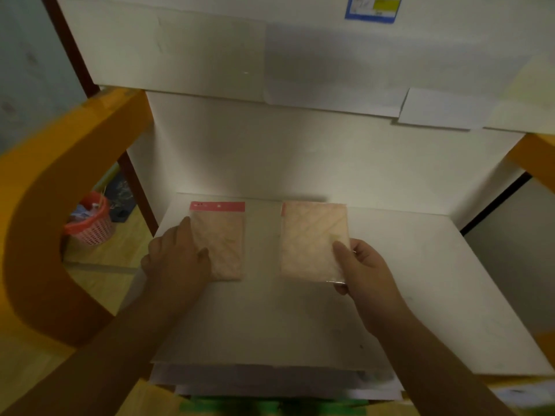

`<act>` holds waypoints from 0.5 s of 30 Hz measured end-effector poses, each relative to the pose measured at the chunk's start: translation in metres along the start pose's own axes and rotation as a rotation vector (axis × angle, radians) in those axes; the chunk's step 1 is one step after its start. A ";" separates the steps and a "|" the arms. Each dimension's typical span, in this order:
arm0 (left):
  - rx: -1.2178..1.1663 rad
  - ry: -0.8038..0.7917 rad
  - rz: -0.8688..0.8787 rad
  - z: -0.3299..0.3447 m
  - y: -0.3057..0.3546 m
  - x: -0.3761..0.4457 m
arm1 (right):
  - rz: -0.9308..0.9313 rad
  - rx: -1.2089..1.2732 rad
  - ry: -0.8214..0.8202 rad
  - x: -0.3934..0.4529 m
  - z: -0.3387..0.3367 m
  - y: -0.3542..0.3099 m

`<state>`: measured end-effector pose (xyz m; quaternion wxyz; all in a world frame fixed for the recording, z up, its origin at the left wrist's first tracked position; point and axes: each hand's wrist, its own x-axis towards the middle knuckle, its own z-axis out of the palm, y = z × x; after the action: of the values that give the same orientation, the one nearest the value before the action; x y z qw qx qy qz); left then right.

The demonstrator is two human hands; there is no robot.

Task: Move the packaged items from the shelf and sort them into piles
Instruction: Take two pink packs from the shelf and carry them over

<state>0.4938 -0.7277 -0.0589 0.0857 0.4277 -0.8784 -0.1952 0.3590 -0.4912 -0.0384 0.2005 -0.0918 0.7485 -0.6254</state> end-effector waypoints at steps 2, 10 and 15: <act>-0.022 -0.004 0.067 -0.001 0.003 -0.004 | -0.007 -0.081 0.014 0.008 -0.002 0.004; -0.058 -0.062 0.188 -0.005 0.018 -0.016 | -0.022 -0.658 0.084 0.053 -0.017 0.017; -0.094 -0.104 0.232 -0.007 0.025 -0.019 | -0.035 -0.951 0.143 0.053 -0.018 0.020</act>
<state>0.4895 -0.7005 -0.0416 0.0821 0.3080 -0.9151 -0.2468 0.3062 -0.4914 -0.0647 0.0740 -0.1427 0.9617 -0.2219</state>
